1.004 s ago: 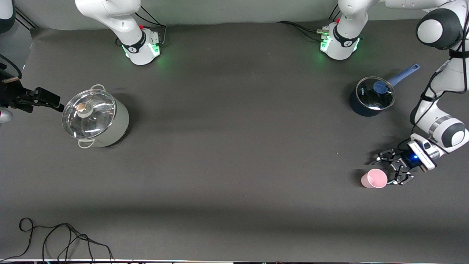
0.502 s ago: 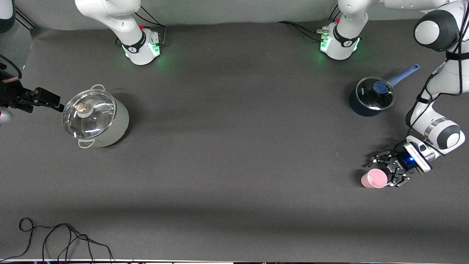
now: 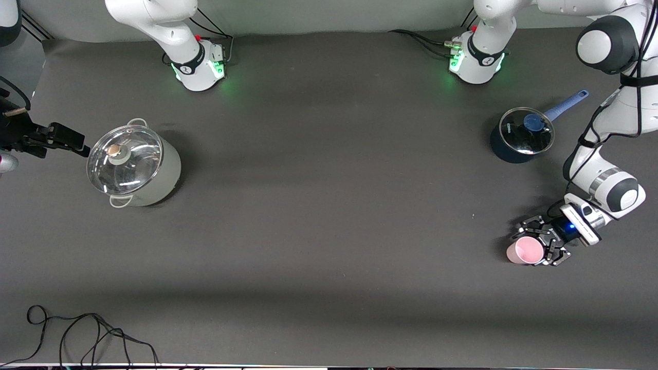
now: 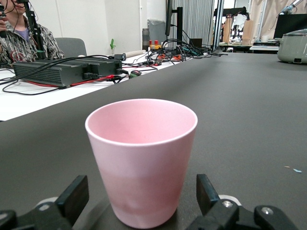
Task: Transfer pink cup from left to right arm
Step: 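Close the left gripper around the pink cup's side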
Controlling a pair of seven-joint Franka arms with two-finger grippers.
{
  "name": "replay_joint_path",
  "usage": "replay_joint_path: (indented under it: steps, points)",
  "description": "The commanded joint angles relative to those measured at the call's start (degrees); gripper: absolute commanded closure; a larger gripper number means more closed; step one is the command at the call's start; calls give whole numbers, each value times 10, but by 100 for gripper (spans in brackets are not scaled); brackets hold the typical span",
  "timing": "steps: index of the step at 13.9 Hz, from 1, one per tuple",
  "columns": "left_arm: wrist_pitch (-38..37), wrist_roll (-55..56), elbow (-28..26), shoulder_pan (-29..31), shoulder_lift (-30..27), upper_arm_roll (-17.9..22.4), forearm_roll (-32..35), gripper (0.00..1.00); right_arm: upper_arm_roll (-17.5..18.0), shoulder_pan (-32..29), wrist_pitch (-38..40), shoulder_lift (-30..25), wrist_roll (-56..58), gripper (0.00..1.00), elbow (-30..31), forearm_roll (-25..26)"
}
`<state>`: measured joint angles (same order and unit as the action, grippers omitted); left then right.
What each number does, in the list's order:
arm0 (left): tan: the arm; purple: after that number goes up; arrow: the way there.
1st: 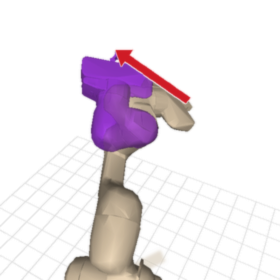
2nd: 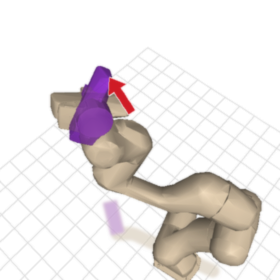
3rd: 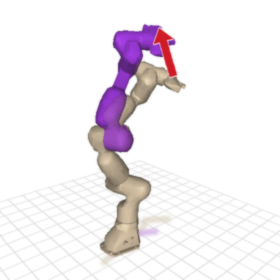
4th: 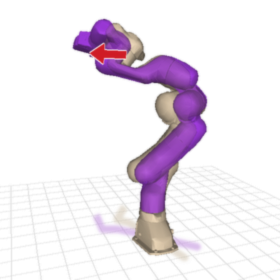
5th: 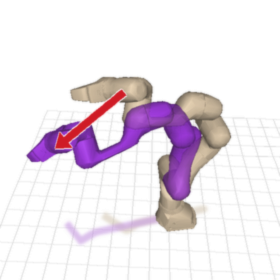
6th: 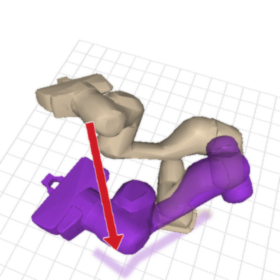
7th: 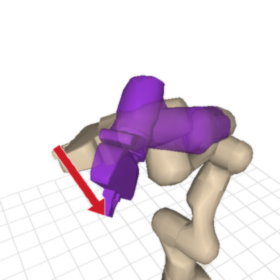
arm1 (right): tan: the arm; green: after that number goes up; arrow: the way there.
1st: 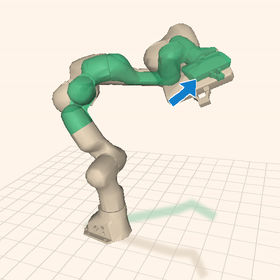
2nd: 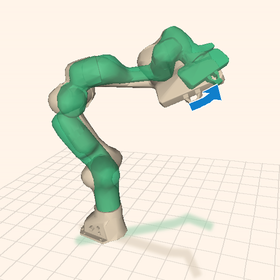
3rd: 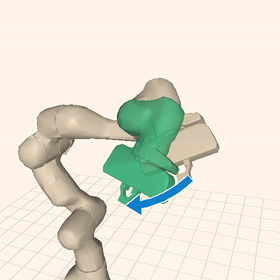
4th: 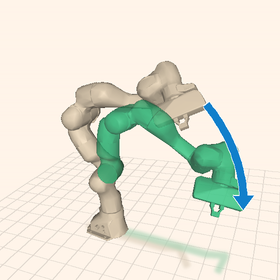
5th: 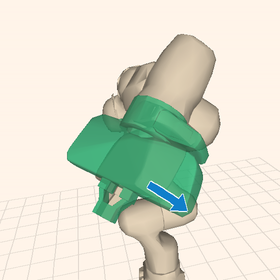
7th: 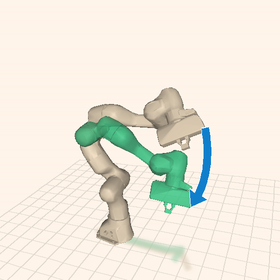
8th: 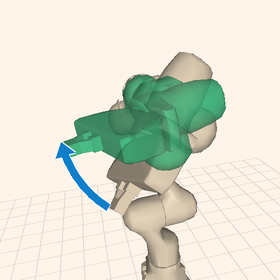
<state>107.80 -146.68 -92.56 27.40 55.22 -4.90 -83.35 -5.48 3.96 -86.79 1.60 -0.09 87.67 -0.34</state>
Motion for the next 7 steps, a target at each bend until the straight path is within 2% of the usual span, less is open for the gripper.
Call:
replay_joint_path:
  steps: [1,3,6,7]
  points:
    - [7,-12,4,-9,8,2,-19,0,-2,1,7,3,9,0,-9,-4]
    - [7,-13,5,-9,7,2,-19,6,-2,1,7,3,9,0,-9,-4]
    - [7,-13,4,-11,7,3,-20,40,-3,1,7,3,9,0,-9,-4]
    - [8,-13,4,-11,7,2,-21,45,-2,1,7,3,9,0,-9,-4]
